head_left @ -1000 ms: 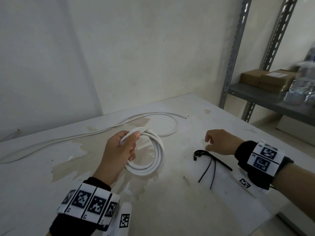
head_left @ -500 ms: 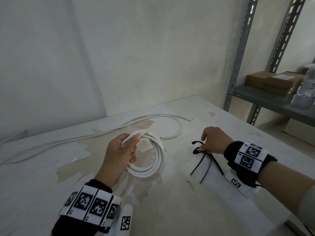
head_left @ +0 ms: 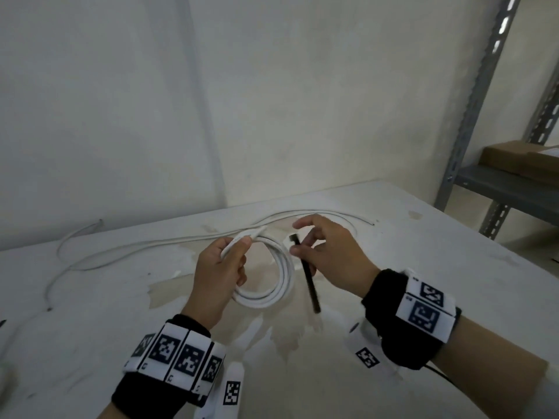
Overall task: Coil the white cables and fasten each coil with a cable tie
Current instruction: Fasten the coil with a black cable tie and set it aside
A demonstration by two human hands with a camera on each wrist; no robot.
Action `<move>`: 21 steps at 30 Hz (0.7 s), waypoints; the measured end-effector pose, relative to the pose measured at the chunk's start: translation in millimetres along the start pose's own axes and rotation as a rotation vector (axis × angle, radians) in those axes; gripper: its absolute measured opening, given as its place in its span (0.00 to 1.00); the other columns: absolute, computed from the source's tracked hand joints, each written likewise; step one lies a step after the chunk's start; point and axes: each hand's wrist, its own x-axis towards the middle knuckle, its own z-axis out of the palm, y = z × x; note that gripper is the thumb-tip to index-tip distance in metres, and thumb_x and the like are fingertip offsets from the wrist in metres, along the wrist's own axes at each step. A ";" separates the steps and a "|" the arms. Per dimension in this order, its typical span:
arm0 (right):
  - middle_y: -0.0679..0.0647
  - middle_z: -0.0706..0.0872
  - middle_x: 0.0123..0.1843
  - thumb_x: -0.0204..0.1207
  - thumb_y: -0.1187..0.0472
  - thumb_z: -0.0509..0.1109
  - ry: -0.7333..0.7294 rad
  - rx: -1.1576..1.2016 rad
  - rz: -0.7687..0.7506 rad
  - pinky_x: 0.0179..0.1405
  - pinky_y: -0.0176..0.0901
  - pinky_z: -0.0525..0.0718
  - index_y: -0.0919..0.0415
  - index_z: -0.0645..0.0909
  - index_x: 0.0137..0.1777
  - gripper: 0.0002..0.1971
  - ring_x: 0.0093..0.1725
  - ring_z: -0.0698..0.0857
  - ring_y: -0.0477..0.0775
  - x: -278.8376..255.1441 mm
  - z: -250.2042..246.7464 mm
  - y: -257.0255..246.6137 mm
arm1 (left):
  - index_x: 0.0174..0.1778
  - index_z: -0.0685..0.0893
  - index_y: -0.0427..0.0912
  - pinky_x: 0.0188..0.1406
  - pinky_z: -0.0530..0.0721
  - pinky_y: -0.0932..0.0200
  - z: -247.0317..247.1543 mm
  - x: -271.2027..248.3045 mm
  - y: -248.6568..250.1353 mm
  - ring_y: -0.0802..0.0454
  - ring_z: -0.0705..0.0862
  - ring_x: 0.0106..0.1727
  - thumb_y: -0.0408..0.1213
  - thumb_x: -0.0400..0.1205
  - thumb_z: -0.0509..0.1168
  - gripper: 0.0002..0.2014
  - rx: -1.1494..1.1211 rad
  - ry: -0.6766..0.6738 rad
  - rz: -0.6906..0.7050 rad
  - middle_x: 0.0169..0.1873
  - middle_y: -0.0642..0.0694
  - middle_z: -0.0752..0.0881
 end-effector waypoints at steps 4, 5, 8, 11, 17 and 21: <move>0.52 0.81 0.28 0.67 0.67 0.77 0.057 0.084 -0.001 0.26 0.33 0.78 0.55 0.75 0.33 0.13 0.23 0.79 0.45 7.6 31.9 -12.6 | 0.35 0.79 0.41 0.19 0.70 0.66 -18.8 -0.7 -1.5 0.61 0.66 0.17 0.36 0.82 0.63 0.09 0.022 0.065 0.030 0.18 0.56 0.70; 0.51 0.81 0.28 0.67 0.67 0.77 0.055 0.079 -0.008 0.28 0.34 0.78 0.54 0.76 0.30 0.13 0.25 0.79 0.45 8.9 39.8 -14.6 | 0.35 0.78 0.41 0.19 0.70 0.66 -23.3 -1.0 -2.1 0.61 0.67 0.17 0.36 0.82 0.63 0.10 0.030 0.079 0.038 0.18 0.56 0.70; 0.47 0.81 0.26 0.69 0.68 0.76 0.037 0.115 -0.010 0.31 0.35 0.79 0.53 0.78 0.29 0.13 0.24 0.77 0.39 9.6 60.4 -18.3 | 0.35 0.78 0.40 0.20 0.70 0.65 -35.7 -0.9 -3.3 0.61 0.67 0.18 0.36 0.82 0.63 0.09 0.047 0.117 0.050 0.19 0.54 0.71; 0.48 0.83 0.28 0.71 0.70 0.72 -0.004 0.107 -0.014 0.35 0.37 0.83 0.55 0.81 0.32 0.11 0.26 0.80 0.39 8.9 75.8 -20.9 | 0.36 0.78 0.39 0.23 0.71 0.61 -50.1 0.4 -4.5 0.61 0.68 0.18 0.37 0.82 0.63 0.09 0.066 0.147 0.062 0.18 0.56 0.72; 0.54 0.82 0.28 0.68 0.74 0.73 -0.115 0.165 0.069 0.28 0.36 0.84 0.56 0.80 0.33 0.12 0.22 0.82 0.46 6.3 95.8 -27.1 | 0.37 0.78 0.37 0.26 0.71 0.58 -69.5 2.2 -8.3 0.61 0.69 0.18 0.38 0.81 0.64 0.10 0.081 0.199 0.073 0.16 0.57 0.72; 0.57 0.81 0.27 0.67 0.74 0.75 -0.099 0.226 0.134 0.27 0.35 0.83 0.61 0.78 0.34 0.10 0.23 0.81 0.49 7.2 104.2 -26.4 | 0.36 0.77 0.37 0.26 0.71 0.58 -71.8 2.0 -7.6 0.60 0.69 0.19 0.38 0.81 0.64 0.10 0.074 0.207 0.083 0.21 0.51 0.71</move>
